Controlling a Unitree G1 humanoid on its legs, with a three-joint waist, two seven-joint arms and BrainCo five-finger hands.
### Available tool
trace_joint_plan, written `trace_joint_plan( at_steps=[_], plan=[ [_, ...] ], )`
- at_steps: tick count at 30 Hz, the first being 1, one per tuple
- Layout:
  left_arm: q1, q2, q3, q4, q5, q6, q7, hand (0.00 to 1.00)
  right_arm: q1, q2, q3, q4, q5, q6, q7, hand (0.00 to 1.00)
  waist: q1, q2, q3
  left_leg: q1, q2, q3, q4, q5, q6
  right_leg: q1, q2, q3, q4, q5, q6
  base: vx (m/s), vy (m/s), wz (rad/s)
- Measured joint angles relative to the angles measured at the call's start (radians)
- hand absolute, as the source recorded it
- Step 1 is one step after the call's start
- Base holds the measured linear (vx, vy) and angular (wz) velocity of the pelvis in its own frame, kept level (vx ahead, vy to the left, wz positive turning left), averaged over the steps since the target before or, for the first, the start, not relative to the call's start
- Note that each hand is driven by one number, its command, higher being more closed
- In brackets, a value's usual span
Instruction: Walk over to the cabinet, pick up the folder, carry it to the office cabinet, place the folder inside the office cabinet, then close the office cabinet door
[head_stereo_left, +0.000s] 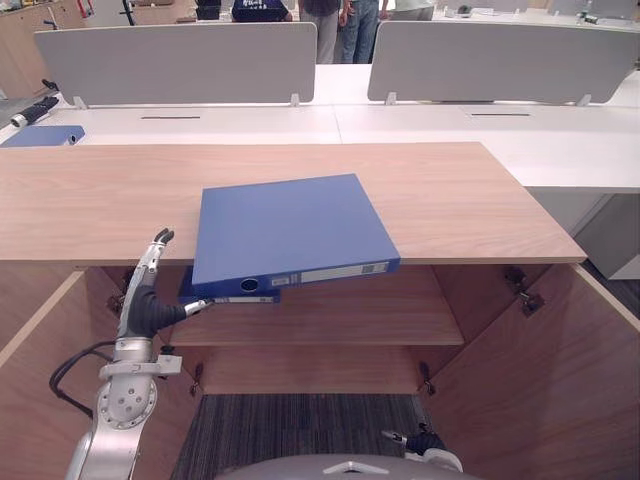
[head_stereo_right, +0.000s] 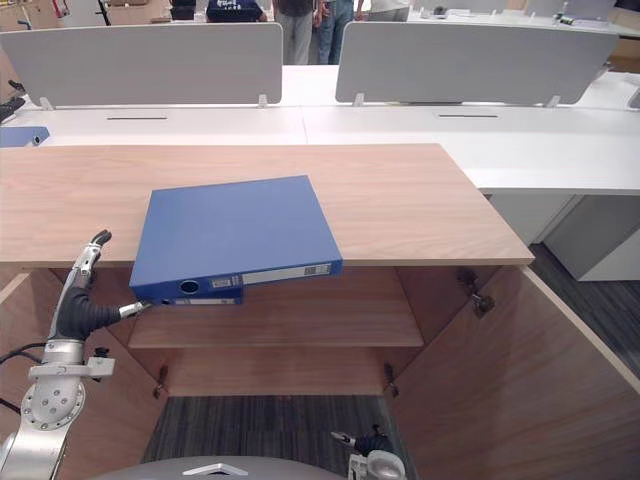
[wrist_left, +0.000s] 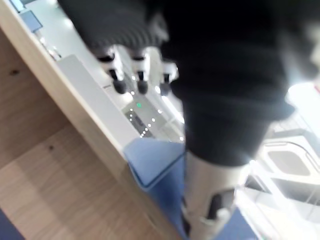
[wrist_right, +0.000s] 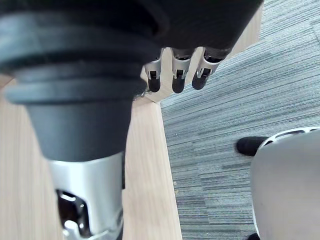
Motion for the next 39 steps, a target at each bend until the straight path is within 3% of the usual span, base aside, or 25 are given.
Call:
trace_joint_plan(
  at_steps=[15,25,39],
  plan=[
    [-0.02,0.14,-0.093,0.0,0.238,-0.013,-0.028,0.0,0.033,-0.032,0.009,0.033,-0.001,0.002,0.0,0.0,-0.026,0.008,-0.004,0.0,0.002,0.022,0.0,-0.005,0.0,-0.011,0.004,0.028,-0.008,0.003,-0.004,-0.01,0.001,-0.04],
    [-0.027,0.143,-0.118,-0.067,0.407,-0.009,0.054,0.0,0.039,-0.04,0.009,0.069,0.002,0.002,0.0,0.0,-0.032,0.011,-0.007,0.0,0.002,0.024,0.0,-0.006,-0.001,-0.012,0.005,0.031,-0.009,0.004,-0.005,0.0,0.0,0.0],
    [-0.02,0.118,-0.118,-0.079,0.463,0.009,0.057,0.0,0.039,-0.042,0.008,0.069,0.006,0.007,0.007,0.0,-0.034,0.014,-0.013,-0.001,0.003,0.027,0.0,-0.008,-0.001,-0.014,0.006,0.034,-0.011,0.004,-0.005,0.0,0.0,0.0]
  ],
)
